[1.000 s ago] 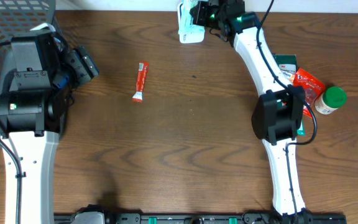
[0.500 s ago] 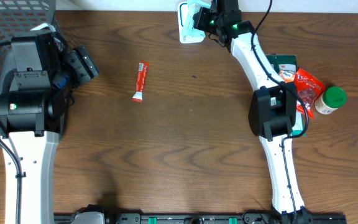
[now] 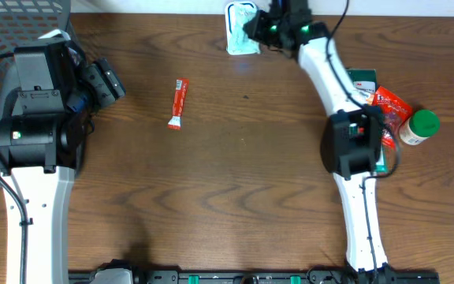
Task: Scan the item barcode
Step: 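Hold the wipes pack in front of the scanner with right gripper, then carry the wipes pack right and release it on the gloves pack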
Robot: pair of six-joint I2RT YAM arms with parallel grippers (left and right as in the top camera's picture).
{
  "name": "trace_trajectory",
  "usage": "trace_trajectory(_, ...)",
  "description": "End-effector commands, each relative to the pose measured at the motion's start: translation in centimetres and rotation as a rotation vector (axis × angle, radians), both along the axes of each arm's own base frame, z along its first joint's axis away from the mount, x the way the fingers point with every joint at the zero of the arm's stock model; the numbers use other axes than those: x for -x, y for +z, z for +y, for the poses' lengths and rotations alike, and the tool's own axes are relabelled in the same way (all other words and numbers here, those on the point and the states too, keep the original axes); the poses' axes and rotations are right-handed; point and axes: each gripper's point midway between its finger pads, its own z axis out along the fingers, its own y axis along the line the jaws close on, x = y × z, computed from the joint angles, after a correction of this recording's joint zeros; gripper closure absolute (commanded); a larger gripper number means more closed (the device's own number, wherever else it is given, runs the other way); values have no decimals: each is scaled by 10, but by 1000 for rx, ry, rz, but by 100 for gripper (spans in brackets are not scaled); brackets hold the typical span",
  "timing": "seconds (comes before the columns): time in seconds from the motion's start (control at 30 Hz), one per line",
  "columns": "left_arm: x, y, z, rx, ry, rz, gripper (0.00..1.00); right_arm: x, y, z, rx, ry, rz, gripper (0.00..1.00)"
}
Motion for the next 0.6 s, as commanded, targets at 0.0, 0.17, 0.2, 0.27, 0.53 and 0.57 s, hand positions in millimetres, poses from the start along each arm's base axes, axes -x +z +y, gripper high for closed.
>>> trace_trajectory(0.0, -1, 3, 3, -8, 5, -6, 16, 40, 146, -31, -58, 59, -134, 99)
trace_trajectory(0.17, -1, 3, 3, -8, 5, -6, 16, 110, 186, -77, 60, 78, -55, 99)
trace_trajectory(0.2, -1, 3, 3, -8, 5, -6, 16, 121, 191, -85, 83, 71, -42, 99)
trace_trajectory(0.27, -1, 3, 3, -8, 5, -6, 16, 143, 195, -108, 151, 24, 7, 99)
trace_trajectory(0.53, -1, 3, 3, -8, 5, -6, 16, 200, 168, -203, 515, -227, 255, 99)
trace_trajectory(0.57, -1, 3, 3, -8, 5, -6, 16, 206, 162, -214, 570, -248, 293, 99)
